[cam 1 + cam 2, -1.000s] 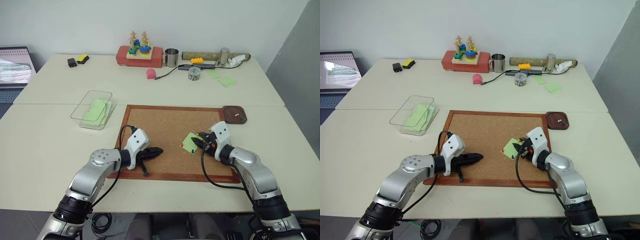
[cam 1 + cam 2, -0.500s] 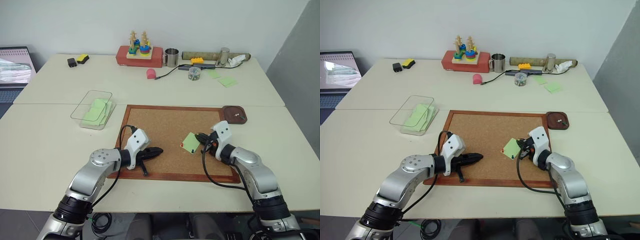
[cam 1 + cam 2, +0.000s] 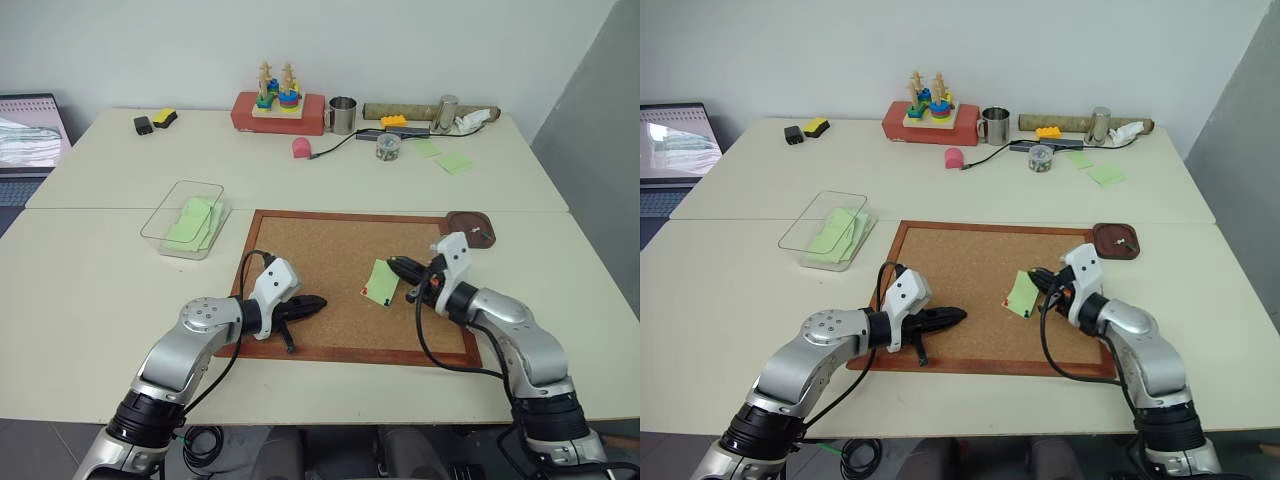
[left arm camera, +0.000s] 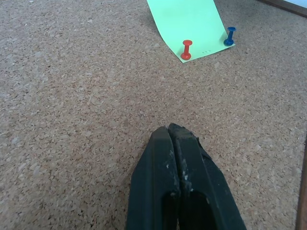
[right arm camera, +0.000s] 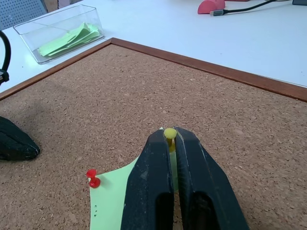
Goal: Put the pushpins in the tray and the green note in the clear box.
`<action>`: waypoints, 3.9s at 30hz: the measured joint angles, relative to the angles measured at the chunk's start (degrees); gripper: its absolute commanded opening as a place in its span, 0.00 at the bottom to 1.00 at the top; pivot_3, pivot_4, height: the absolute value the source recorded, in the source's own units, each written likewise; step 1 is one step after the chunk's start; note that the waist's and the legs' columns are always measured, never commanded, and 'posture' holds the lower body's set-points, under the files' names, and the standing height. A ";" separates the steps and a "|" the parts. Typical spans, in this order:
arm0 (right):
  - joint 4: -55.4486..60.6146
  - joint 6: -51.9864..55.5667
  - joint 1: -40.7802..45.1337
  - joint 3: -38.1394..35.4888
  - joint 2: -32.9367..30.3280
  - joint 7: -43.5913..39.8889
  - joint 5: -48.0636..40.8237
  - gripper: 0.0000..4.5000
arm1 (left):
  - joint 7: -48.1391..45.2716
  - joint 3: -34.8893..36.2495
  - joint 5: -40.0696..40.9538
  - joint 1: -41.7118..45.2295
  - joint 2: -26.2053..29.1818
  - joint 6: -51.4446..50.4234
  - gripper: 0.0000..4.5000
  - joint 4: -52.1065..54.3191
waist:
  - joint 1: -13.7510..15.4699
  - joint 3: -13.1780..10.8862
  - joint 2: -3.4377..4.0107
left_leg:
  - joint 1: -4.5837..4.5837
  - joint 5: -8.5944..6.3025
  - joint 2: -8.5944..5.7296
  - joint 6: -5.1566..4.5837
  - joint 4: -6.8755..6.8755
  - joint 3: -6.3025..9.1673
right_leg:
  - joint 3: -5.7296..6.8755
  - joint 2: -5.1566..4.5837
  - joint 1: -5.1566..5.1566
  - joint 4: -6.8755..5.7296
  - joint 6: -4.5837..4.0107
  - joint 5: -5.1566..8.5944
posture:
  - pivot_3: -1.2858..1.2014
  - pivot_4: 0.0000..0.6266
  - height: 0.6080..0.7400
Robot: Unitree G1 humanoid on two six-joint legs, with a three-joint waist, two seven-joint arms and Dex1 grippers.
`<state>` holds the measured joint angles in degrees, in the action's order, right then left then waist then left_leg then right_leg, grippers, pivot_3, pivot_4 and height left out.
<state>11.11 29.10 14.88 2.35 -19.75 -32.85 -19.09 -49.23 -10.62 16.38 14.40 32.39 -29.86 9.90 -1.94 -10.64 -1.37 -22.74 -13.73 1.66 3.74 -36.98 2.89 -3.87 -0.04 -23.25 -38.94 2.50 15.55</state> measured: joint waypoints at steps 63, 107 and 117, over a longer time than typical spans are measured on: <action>-19.72 -10.94 9.20 -8.48 -8.40 -2.54 3.13 0.70 | -0.01 0.08 -0.15 -0.91 0.00 0.50 0.00 0.89 | -0.25 0.01 0.04 | 0.00 0.00 -0.01 0.00 0.03 -0.05 | -0.07 -0.01 -0.01 -0.01 -0.28 -0.16 | 0.52 0.24 1.00; 0.77 -5.17 -4.94 7.78 -7.72 -10.96 2.19 0.01 | -0.25 -0.04 -0.25 -1.23 0.06 0.28 0.00 1.23 | 0.02 0.04 0.02 | 0.04 0.00 0.00 0.00 0.01 -0.04 | -0.05 0.00 0.02 0.03 0.01 0.01 | 0.52 0.24 1.00; 3.67 -1.63 -4.19 4.95 -7.24 -10.50 -1.81 0.01 | -0.42 -0.11 -0.26 -1.01 0.06 0.30 0.00 1.03 | 0.03 0.03 0.02 | 0.03 0.00 0.00 0.00 0.00 -0.03 | -0.04 0.00 0.02 0.03 0.01 0.01 | 0.52 0.24 1.00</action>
<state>14.77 27.47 10.68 7.30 -26.99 -43.35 -20.89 -49.66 -10.73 16.12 13.40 32.45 -29.55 10.93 -1.92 -10.61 -1.35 -22.71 -13.74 1.66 3.74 -36.97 2.85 -3.91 -0.04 -23.23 -38.92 2.51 15.55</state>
